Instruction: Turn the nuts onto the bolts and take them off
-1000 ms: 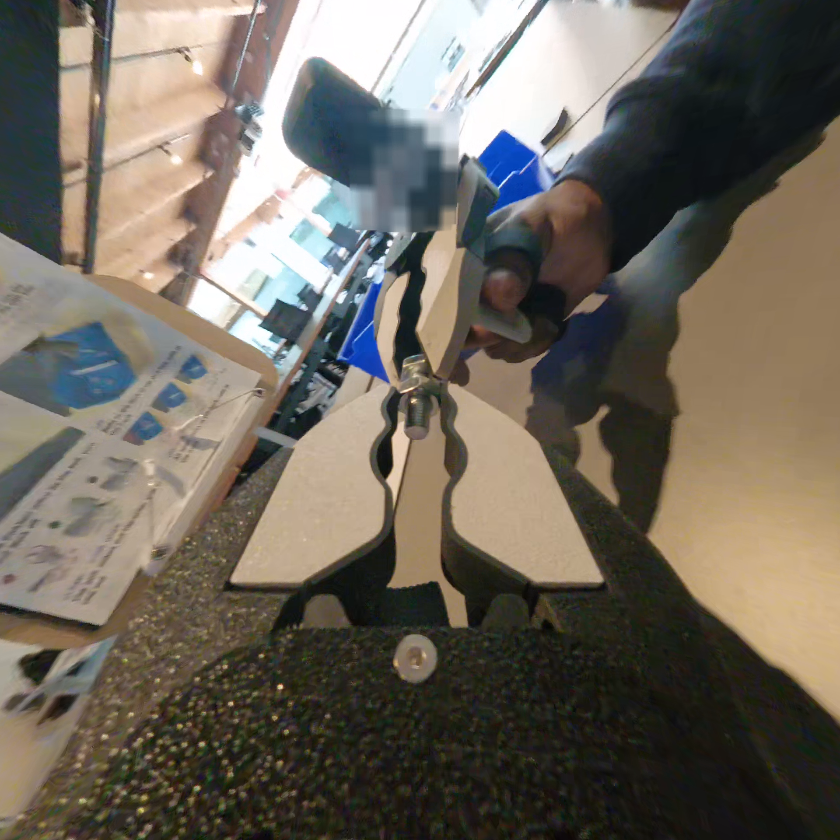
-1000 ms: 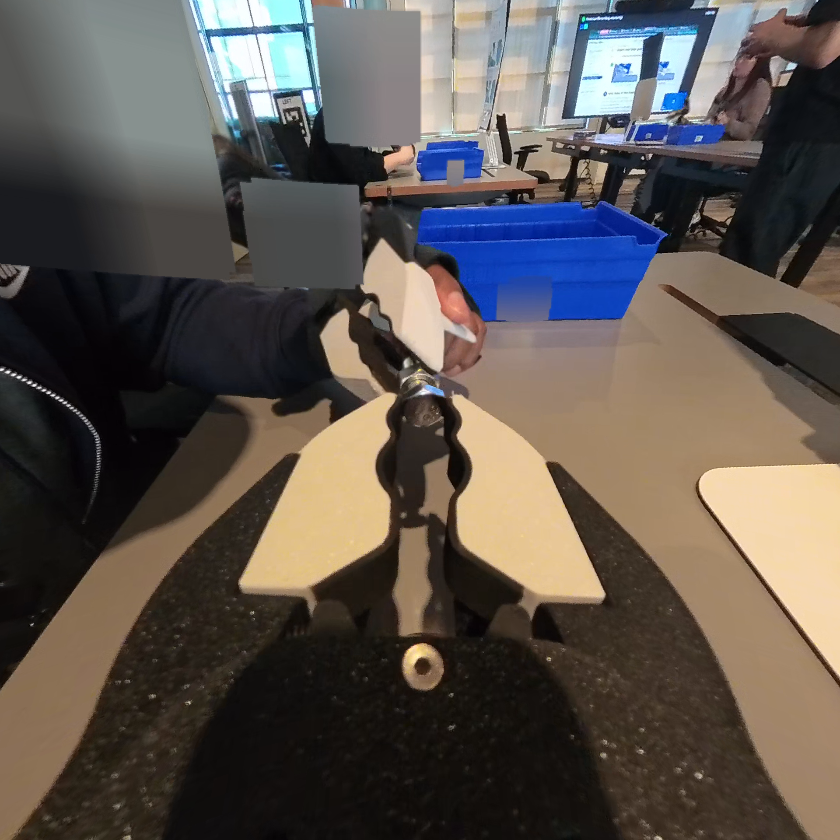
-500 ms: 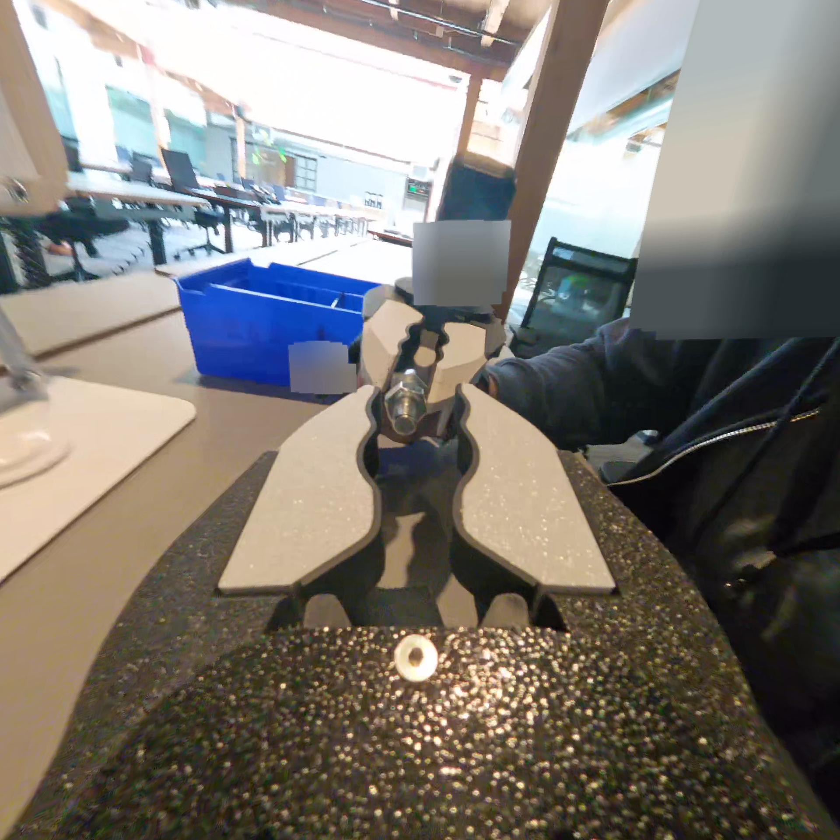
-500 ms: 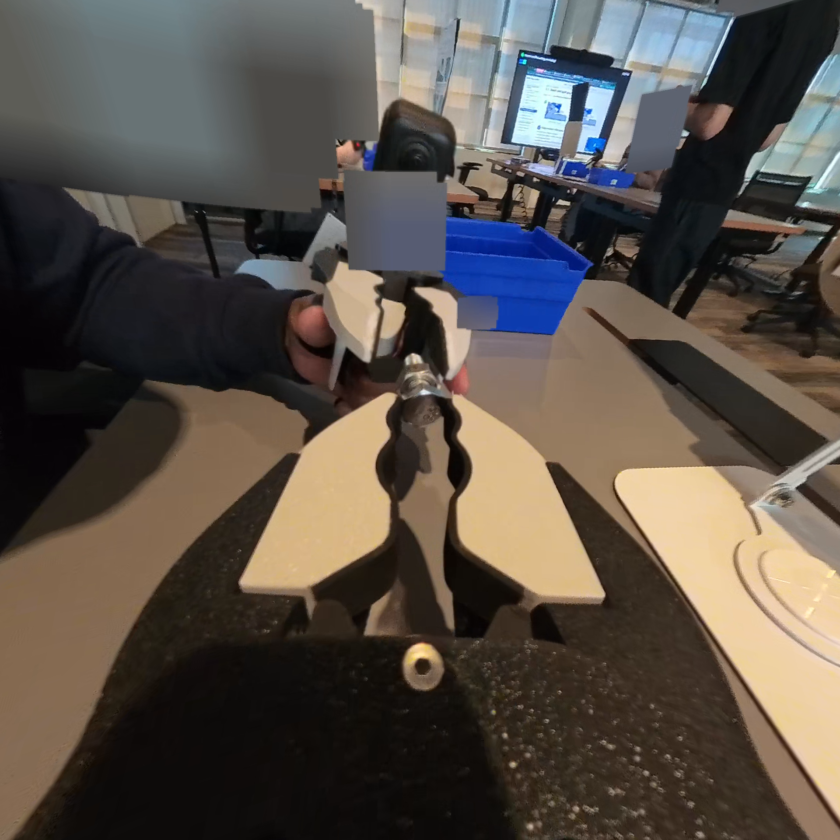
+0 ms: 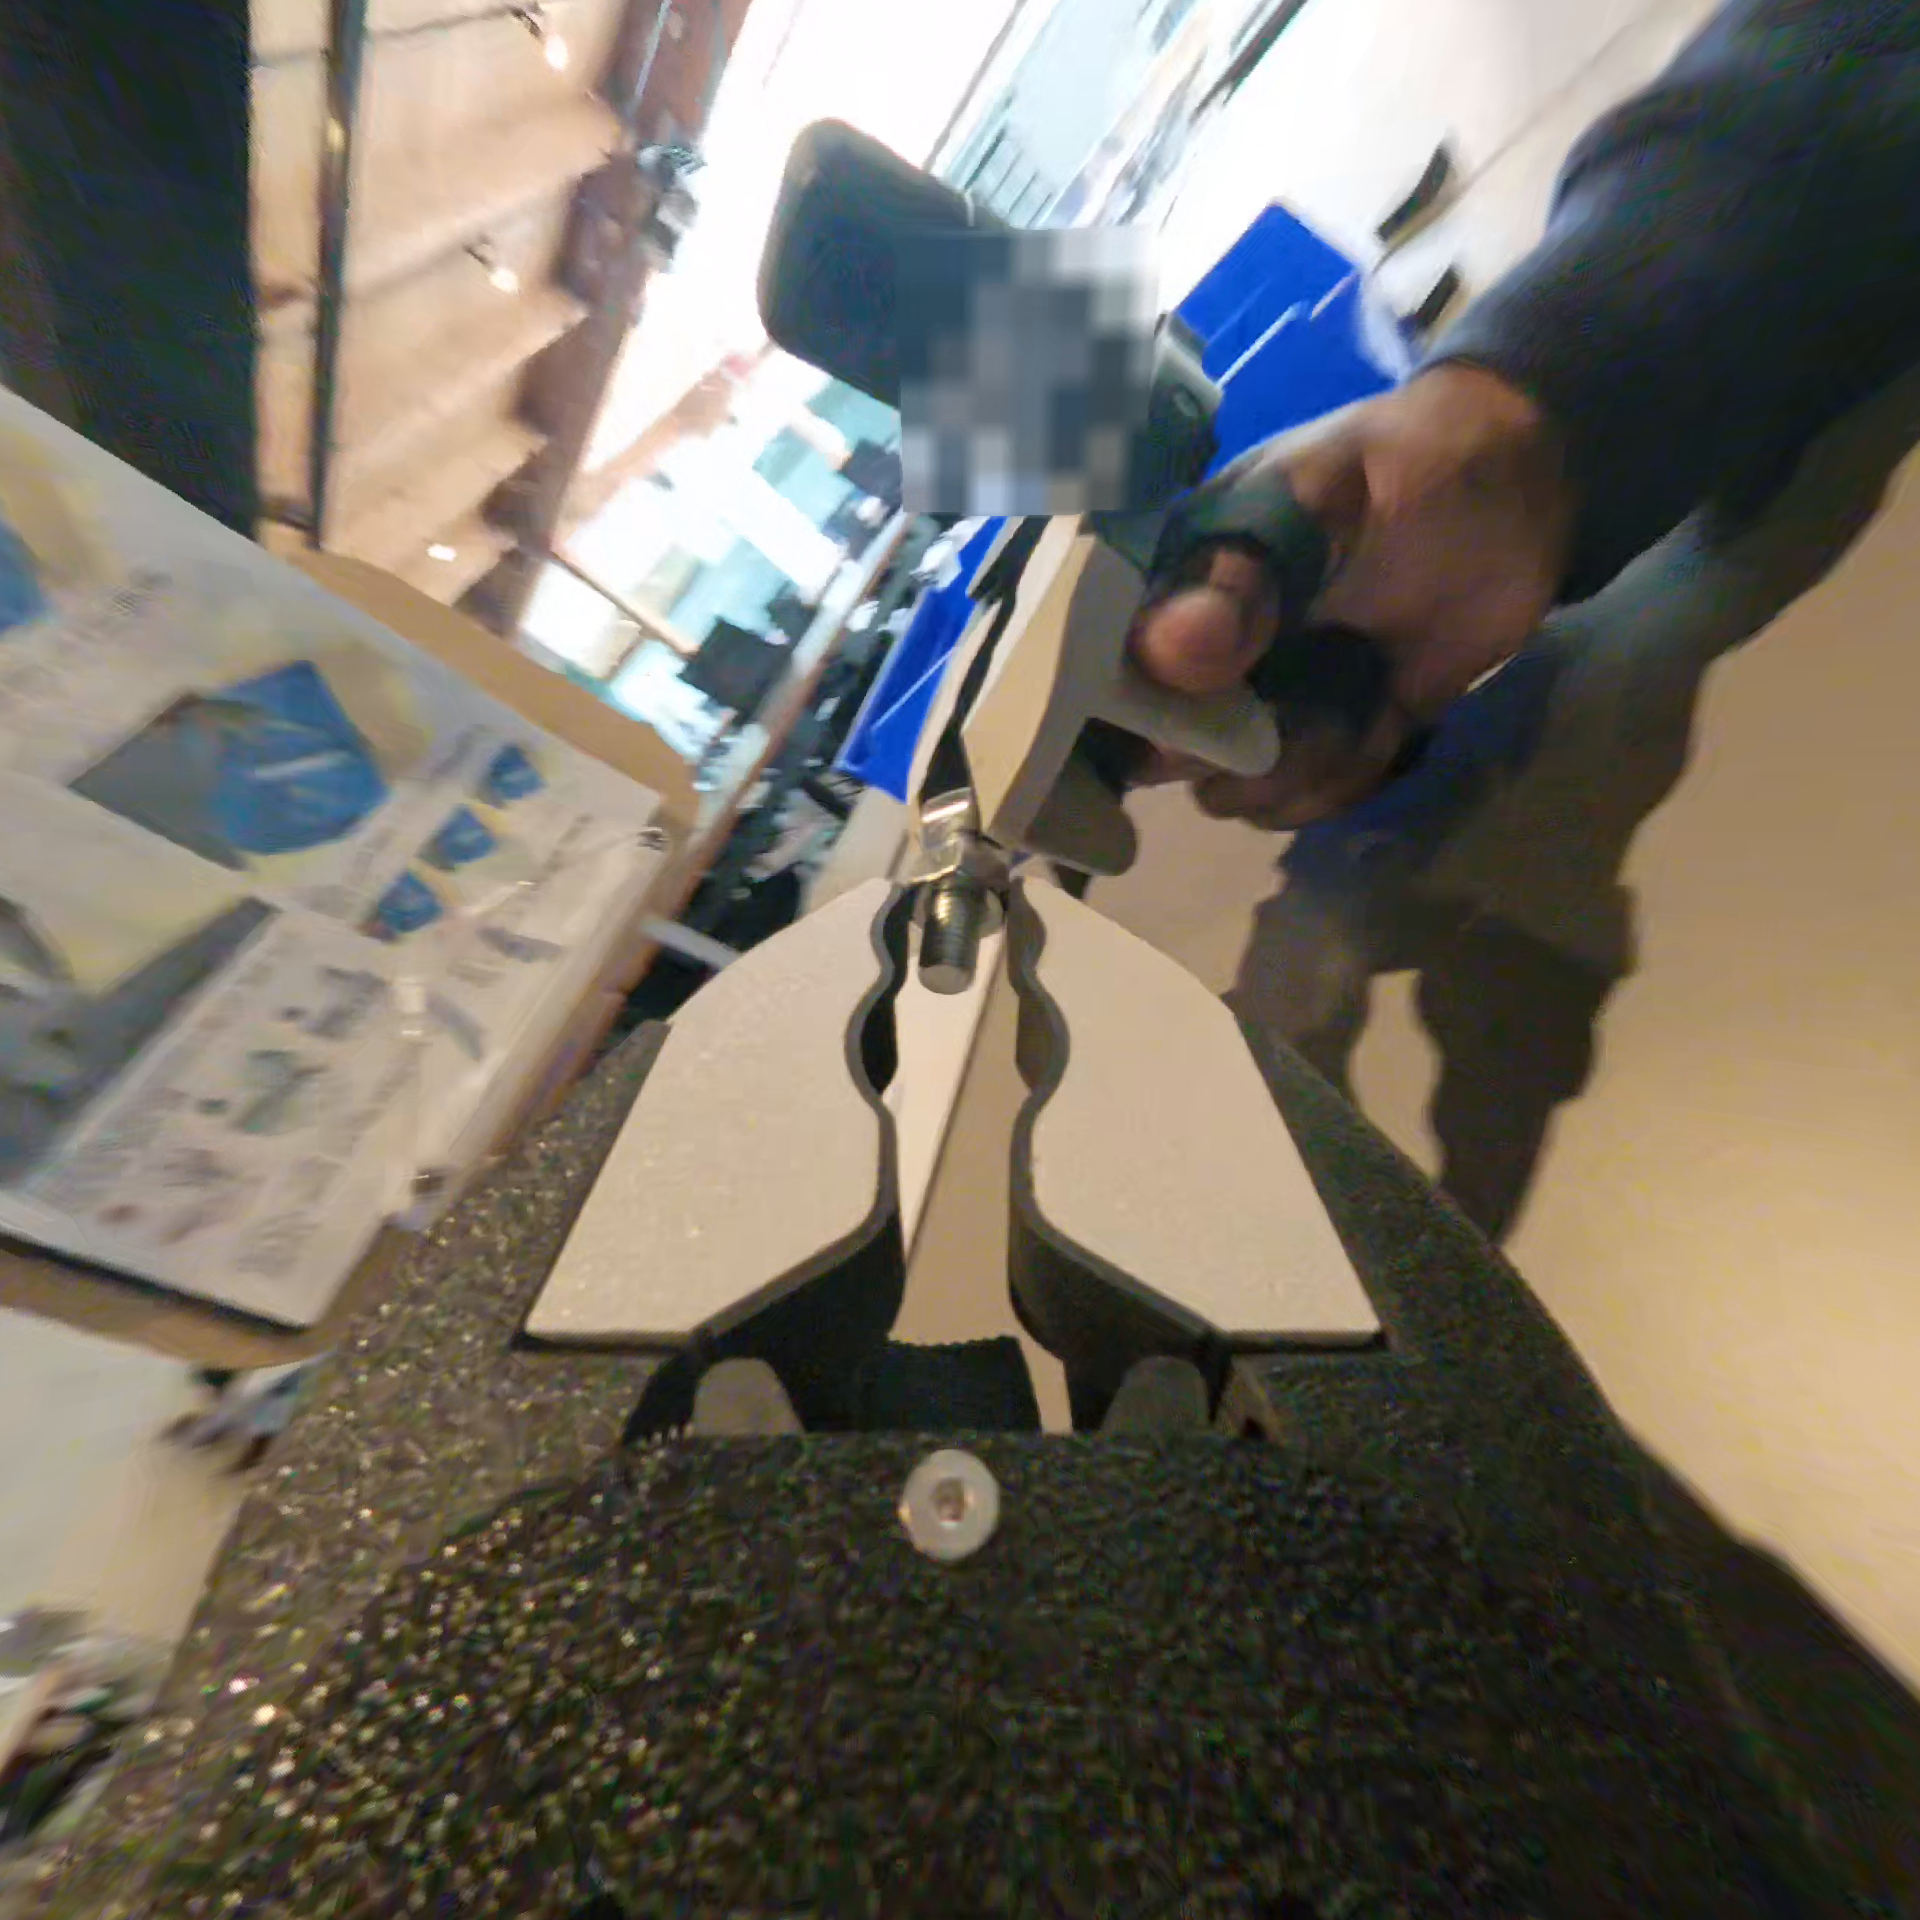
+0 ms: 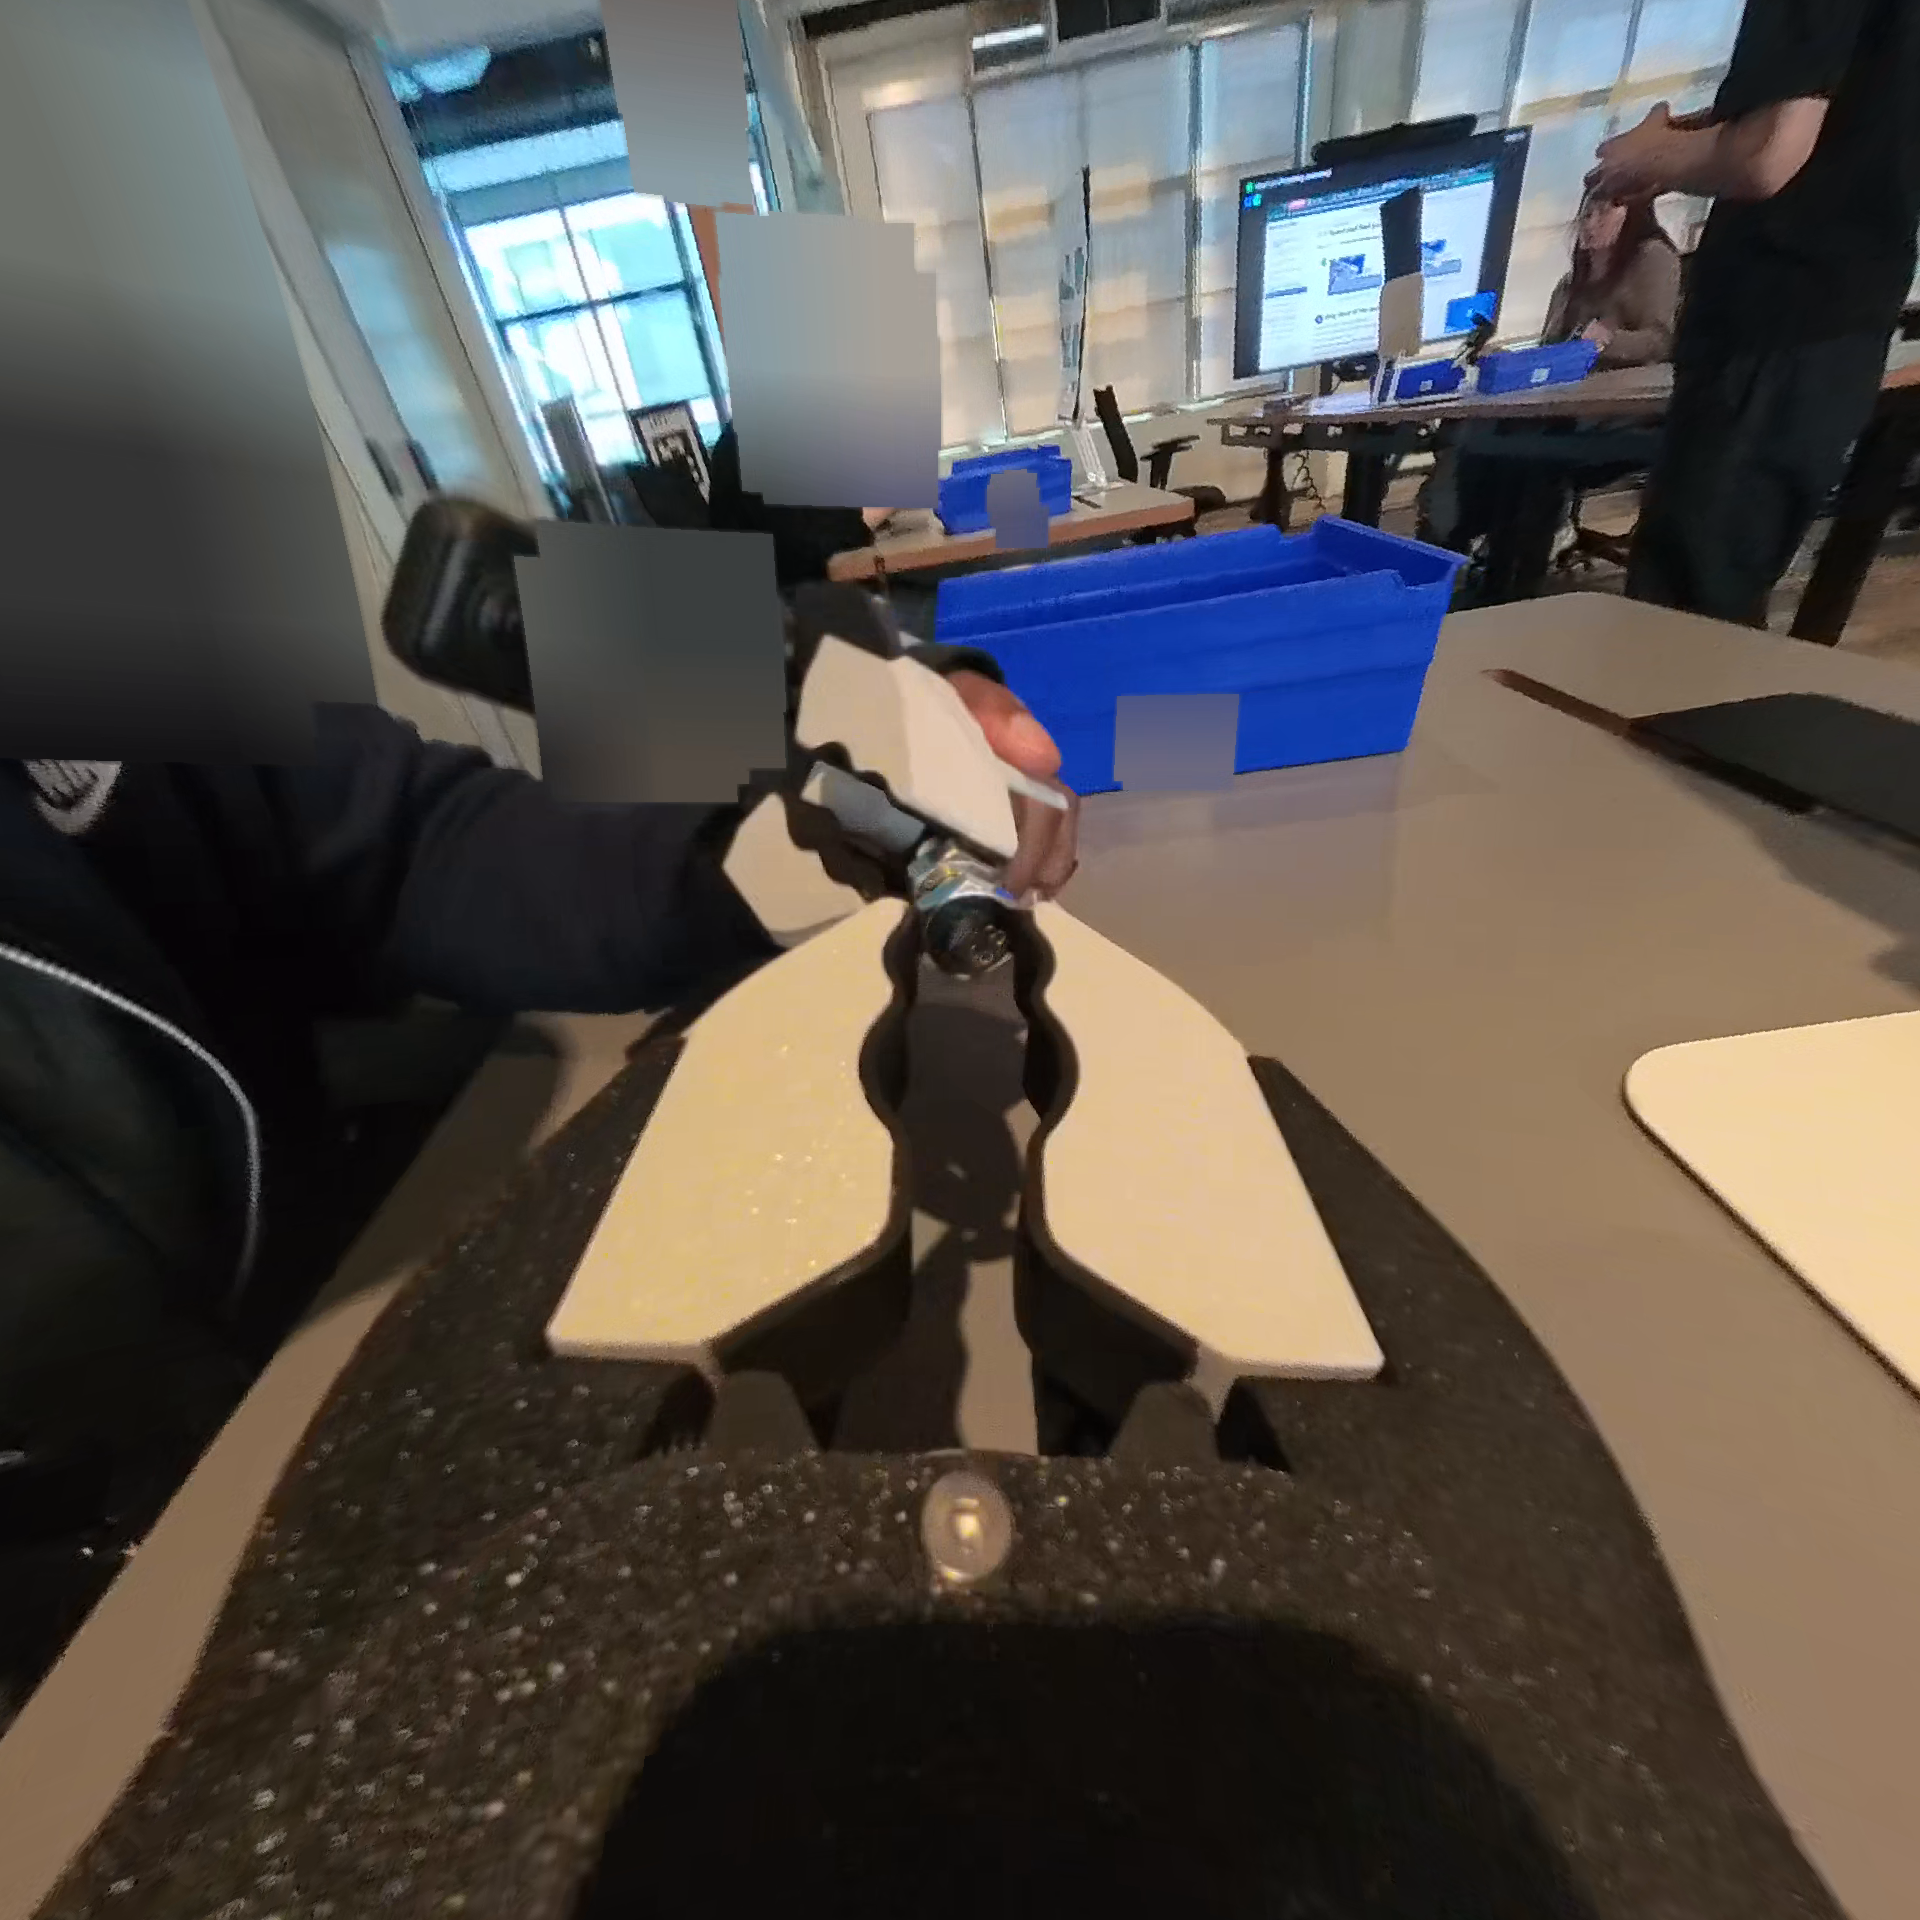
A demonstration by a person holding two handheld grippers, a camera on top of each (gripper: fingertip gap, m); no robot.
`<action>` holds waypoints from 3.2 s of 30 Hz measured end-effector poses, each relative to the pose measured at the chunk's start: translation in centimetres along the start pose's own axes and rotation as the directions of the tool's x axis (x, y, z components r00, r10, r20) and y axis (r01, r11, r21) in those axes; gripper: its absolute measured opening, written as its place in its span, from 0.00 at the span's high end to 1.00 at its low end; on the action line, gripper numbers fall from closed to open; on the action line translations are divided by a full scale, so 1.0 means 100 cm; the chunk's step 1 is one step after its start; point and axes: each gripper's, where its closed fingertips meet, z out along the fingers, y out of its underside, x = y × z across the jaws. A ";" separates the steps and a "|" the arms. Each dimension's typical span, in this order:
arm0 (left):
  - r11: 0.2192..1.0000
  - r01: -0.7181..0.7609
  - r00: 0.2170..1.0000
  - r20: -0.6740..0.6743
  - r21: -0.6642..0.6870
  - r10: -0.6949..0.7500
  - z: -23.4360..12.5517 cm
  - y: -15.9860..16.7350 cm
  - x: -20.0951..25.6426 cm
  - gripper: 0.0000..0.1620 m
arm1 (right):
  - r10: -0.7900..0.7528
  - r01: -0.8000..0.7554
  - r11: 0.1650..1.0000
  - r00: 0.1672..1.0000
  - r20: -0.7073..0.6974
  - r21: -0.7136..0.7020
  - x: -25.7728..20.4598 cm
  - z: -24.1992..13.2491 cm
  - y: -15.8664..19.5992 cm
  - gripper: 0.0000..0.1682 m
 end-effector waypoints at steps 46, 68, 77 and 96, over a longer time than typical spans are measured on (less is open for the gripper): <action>0.633 0.757 0.646 -0.333 0.165 -0.687 -0.003 -0.010 0.003 0.86 | -0.155 0.160 0.984 0.986 -0.065 0.074 -0.002 -0.003 -0.001 0.90; 0.788 0.590 0.803 -0.232 0.175 -0.549 -0.005 -0.016 0.000 0.80 | -0.046 0.050 0.991 0.998 -0.030 0.121 0.001 -0.005 -0.005 0.90; 0.296 0.955 0.273 -0.452 0.020 -0.849 0.002 -0.012 0.001 0.78 | -0.183 0.192 0.979 0.976 -0.119 0.070 0.002 -0.008 -0.007 0.90; 0.991 0.040 0.999 -0.019 0.131 -0.038 -0.011 -0.018 0.003 0.83 | -0.056 0.052 0.992 0.998 0.031 0.114 -0.013 0.001 -0.006 0.90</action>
